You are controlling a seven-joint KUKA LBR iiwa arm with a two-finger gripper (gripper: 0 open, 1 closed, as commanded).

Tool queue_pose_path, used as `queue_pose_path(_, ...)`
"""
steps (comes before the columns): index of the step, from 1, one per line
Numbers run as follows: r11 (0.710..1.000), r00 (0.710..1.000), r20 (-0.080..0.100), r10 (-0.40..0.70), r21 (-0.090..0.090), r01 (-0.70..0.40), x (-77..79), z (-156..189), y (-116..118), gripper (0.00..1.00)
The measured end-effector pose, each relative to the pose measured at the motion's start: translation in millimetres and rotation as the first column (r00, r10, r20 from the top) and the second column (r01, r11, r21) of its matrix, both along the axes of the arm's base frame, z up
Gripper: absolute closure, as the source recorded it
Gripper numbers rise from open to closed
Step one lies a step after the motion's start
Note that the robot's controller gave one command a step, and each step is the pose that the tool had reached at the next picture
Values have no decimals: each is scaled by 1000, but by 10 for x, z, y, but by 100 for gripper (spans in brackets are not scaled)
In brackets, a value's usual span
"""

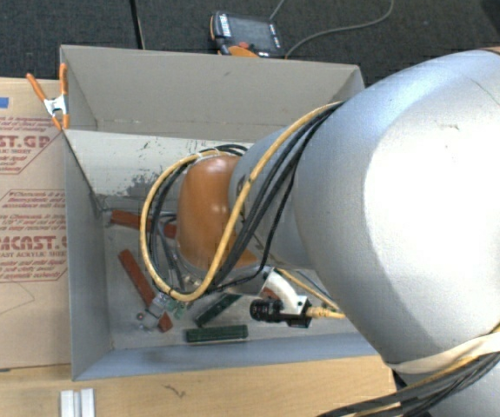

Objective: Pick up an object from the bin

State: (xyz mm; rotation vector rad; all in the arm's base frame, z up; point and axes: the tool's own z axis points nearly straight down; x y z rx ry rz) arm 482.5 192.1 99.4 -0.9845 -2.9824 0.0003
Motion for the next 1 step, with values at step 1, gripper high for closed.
queue_pose_path(1,996,996,-3,-89,-1,89,27,-314,8,0)
